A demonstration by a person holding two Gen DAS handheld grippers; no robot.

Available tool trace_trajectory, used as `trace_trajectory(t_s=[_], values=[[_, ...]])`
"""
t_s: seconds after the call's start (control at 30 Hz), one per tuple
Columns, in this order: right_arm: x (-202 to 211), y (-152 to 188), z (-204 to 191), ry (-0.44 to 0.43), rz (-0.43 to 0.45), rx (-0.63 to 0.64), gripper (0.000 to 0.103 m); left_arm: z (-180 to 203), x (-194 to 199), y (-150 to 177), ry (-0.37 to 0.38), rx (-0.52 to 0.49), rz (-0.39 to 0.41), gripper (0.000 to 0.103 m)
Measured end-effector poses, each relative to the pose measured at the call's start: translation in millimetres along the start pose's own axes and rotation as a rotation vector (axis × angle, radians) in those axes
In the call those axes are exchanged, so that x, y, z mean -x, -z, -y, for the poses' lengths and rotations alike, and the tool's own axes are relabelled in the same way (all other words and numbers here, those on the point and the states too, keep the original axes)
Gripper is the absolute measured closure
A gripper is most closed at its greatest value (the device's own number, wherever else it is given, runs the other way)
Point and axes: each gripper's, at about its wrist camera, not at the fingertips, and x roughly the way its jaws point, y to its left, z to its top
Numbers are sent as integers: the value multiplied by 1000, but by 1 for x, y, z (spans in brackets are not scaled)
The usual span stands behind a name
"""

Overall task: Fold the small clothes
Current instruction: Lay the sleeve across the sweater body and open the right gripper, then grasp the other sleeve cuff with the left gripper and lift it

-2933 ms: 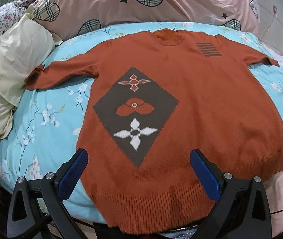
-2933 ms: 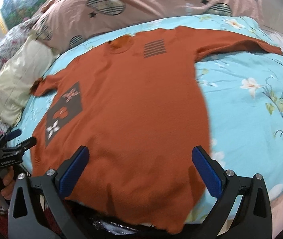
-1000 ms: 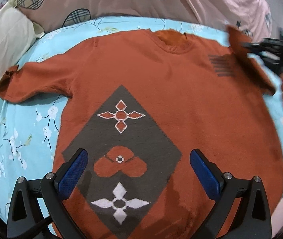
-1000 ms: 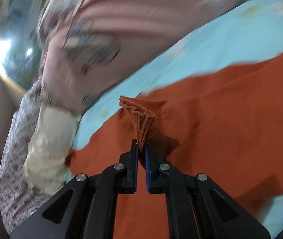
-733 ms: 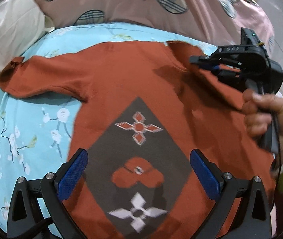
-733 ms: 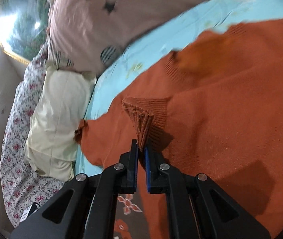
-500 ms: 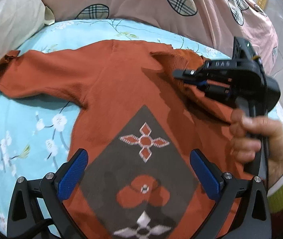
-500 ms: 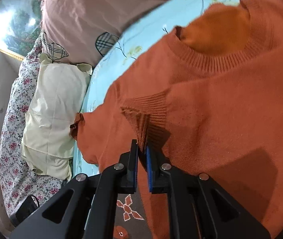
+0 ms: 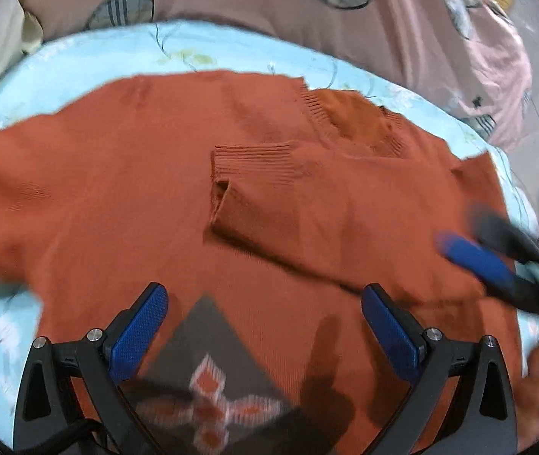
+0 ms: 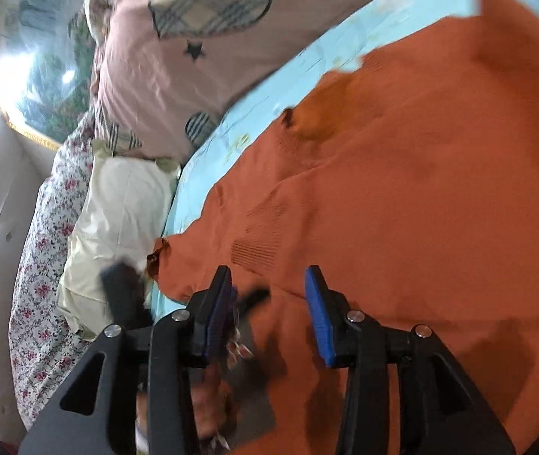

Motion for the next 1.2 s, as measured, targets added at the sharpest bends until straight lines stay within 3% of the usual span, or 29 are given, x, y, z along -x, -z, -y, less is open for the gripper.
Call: trace_trajectory(t_s=[0.1,0.13,0.2,0.23,0.27,0.4,0.5,0.6,0.73,0.83,0.93,1.0,1.03,1.1,1.2], values=[[32,13,14,54,56,-24,59,-5,-15,-16,31,32,44,3],[37,15,16,68,67,-32,59,-4,-18,-21,40,29,61,10],[51,17,23,110,95,-39,59,1,-22,-28,51,-1,70,46],[57,18,26,126,105,-37,59,6,-27,-31,59,-26,51,87],[64,16,29,146,113,-36,59,9,-30,-35,71,-35,35,97],[93,11,44,211,154,-44,59,15,1,-29,24,-115,133,98],[109,1,56,279,193,-44,59,-3,34,-28,-44,-134,226,98],[110,-16,67,332,211,-42,59,-28,37,-32,-62,-110,204,98],[95,-48,80,428,182,-12,57,-31,32,-29,-78,-123,193,98],[72,-69,93,490,127,5,50,-36,27,-24,-68,-99,182,98],[45,-79,105,525,51,26,50,-37,22,-16,-84,-108,165,98],[38,-81,102,553,40,85,57,-36,19,-13,-86,-110,159,98],[39,-81,100,543,36,88,94,-37,19,-12,-85,-107,158,98],[54,-83,98,516,80,74,92,-38,18,-12,-81,-107,156,98],[62,-84,107,543,104,46,92,-34,19,-15,-49,-115,153,98]])
